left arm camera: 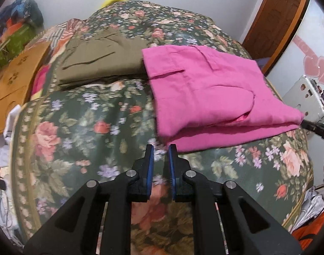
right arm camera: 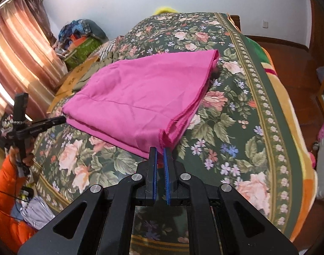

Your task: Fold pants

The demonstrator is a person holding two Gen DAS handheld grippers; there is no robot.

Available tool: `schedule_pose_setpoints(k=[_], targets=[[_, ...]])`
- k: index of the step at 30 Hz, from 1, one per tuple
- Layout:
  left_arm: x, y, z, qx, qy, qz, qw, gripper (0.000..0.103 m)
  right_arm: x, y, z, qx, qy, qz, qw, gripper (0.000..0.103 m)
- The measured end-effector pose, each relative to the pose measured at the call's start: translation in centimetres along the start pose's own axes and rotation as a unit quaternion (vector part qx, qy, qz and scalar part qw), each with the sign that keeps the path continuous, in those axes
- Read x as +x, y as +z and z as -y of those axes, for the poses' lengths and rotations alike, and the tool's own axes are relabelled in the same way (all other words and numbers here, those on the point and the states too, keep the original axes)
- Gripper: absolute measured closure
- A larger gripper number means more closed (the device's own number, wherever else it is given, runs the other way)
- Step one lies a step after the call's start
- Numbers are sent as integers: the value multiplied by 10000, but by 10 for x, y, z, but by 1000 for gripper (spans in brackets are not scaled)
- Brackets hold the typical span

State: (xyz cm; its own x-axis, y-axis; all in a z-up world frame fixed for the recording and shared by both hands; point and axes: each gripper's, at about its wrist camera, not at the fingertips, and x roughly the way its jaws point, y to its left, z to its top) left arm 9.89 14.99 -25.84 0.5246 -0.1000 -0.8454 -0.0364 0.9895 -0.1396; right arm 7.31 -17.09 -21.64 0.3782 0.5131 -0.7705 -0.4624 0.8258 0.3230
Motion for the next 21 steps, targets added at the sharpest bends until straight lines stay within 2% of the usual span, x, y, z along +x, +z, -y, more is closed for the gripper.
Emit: schedule_pose_setpoints(k=[5,6,8,9,10,11,12,13,14,18,21], targets=[[-15,14,-17,-201,171,206,9994,91,-15,8,3,49,-127,147,9998,97],[-16,21,-18,-207,309,226,9991,89,-18,12,1,49,-157,225,9996,97],[-13,32,-14,-114,570,195,9981,80,-23,19,-2,45,-115,368,9992,96],[-11,37,-11,-58,654,189,9977,72,-24,24,-5,32,-76,434,9990,95],[-8,42,-8,-37,634,211,9978,63,-23,28,-9,2,-51,480,9988,89],[-5,47,-4,-38,543,222,9983,59,-21,30,-13,-40,-32,515,9987,80],[-2,51,0,-24,464,221,9987,53,-18,33,-17,-82,-19,539,9985,75],[2,53,6,19,423,228,9988,49,-13,35,-22,-121,-14,557,9984,68],[5,54,11,65,408,227,9989,48,-7,37,-26,-161,0,554,9983,66],[26,50,26,325,354,-46,9988,46,22,37,-39,-355,82,266,9990,66],[29,42,33,486,309,-76,9983,46,43,31,-40,-430,111,-120,9989,66]])
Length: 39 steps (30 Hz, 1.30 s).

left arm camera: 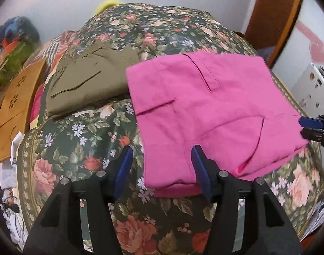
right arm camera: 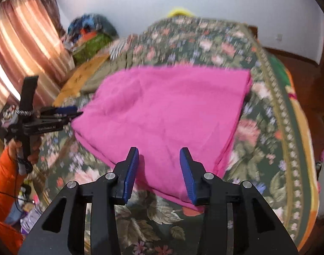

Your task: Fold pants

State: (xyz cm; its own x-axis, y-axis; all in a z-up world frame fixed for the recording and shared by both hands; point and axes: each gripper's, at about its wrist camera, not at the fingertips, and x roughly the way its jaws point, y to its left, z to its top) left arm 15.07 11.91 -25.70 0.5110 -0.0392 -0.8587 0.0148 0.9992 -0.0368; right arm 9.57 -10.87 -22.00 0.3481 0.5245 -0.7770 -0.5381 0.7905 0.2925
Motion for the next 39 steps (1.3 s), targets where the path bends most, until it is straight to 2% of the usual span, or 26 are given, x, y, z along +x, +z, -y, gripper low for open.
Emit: schedule_pose_setpoints(k=[3,9,17,22,27,29,32,33,35,39], targets=[[0,-6,2,-100,-268,-76,9996,46,6,-10,4,-141,21,-89,9999,66],[1,-16,2,-515,-452,-169,9975,45,3,-16,15,-171,45,-237,9996,66],[-13,-31,24,-738,-455,-113,9962,45,0,-23,39,-76,-130,-396,9991,63],[-23,-43,33,-868,-284,103,9958,46,-3,-26,47,-34,-276,-460,9986,63],[-35,-36,29,-675,-190,130,9975,46,-5,-23,47,-157,-336,-561,9977,63],[-46,-29,25,-560,-121,276,9980,46,-7,-19,49,-159,-354,-607,9974,62],[-62,-12,16,-383,262,574,9973,45,-14,-11,52,-188,-424,-508,9976,60],[-63,-8,12,-389,336,624,9967,42,-17,-6,53,-205,-470,-445,9977,60],[-61,7,-1,-485,520,730,9948,36,-22,5,55,-216,-497,-294,9981,60],[-43,35,-23,-651,651,739,9930,36,-25,31,61,-237,-548,-32,9982,60]])
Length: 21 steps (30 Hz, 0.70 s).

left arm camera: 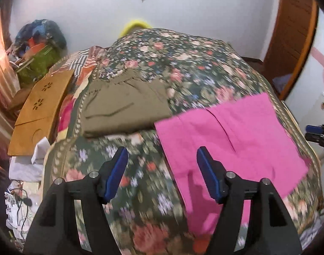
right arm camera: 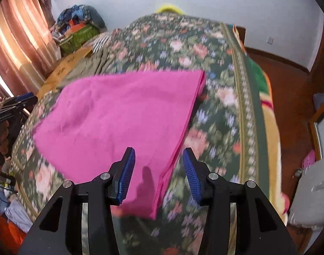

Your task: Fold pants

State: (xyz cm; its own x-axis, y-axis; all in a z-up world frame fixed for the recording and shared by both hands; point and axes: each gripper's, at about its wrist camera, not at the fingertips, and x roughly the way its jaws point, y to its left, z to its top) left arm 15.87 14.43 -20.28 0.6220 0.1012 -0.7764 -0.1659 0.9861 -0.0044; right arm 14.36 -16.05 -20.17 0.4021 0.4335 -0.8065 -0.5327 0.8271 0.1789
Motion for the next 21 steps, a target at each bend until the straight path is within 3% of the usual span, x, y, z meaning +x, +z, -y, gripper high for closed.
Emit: schedule_pose_setpoints(k=[5,10,17,21], targets=[[40,21,-10,-131,-45,-174,9998,36,8,31,11,-30,-180,258,9995,58],[75,34,-18,-285,-183,-451,9984,50,30,61,33,129,-214,404,9989,58],[95,40,-29,-565,-726,-599,9940,50,73,89,59,456,-19,326,9984,58],[108,36,-24,-531,-814,-811,9920,50,98,93,68,555,-6,208,9982,58]])
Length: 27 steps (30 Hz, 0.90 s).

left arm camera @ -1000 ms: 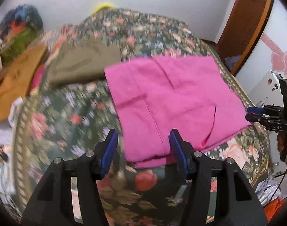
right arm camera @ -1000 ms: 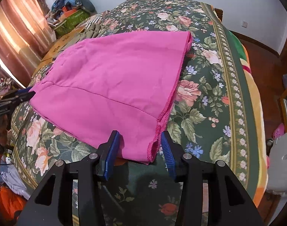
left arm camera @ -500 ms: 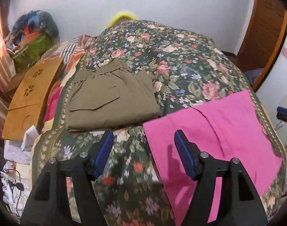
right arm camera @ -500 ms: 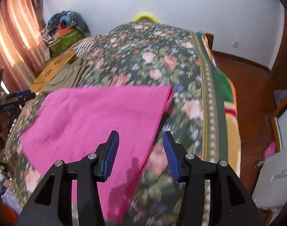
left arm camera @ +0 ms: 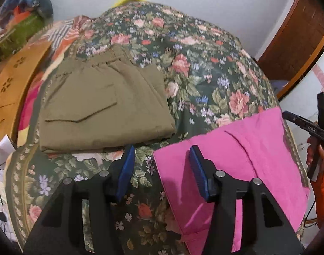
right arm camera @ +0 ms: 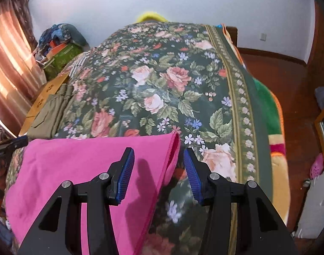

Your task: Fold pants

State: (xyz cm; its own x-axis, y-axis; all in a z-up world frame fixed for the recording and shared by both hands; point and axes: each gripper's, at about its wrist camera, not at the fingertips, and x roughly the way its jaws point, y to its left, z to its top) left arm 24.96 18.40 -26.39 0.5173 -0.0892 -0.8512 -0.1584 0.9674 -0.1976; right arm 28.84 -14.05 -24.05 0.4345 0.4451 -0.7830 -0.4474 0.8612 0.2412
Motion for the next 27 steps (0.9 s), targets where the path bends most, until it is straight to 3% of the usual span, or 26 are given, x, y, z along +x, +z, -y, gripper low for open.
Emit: schedule_pose_setpoints(k=[9,12,15,17,18,19,20,27], targets=[[21,-4,-1,-227,-506,-355,9978,52,25,0,3,52,285,-166,9994,59],[19,-4,6,-54,-454,-262,9986,56,26,1,5,103,382,-124,9991,70],[15,-5,12,119,-374,-147,9991,65,26,4,7,191,500,-76,9985,78],[12,-5,13,159,-346,-88,9992,69,24,5,7,198,494,-1,9986,92],[9,-5,15,194,-313,-34,9993,72,24,7,7,194,494,20,9986,93],[7,-6,16,212,-320,1,9993,85,24,8,7,198,511,55,9985,93],[5,-6,17,224,-305,38,9993,91,23,8,6,201,539,103,9983,95],[-15,-9,23,307,-130,417,9986,96,10,15,3,177,643,486,9966,97]])
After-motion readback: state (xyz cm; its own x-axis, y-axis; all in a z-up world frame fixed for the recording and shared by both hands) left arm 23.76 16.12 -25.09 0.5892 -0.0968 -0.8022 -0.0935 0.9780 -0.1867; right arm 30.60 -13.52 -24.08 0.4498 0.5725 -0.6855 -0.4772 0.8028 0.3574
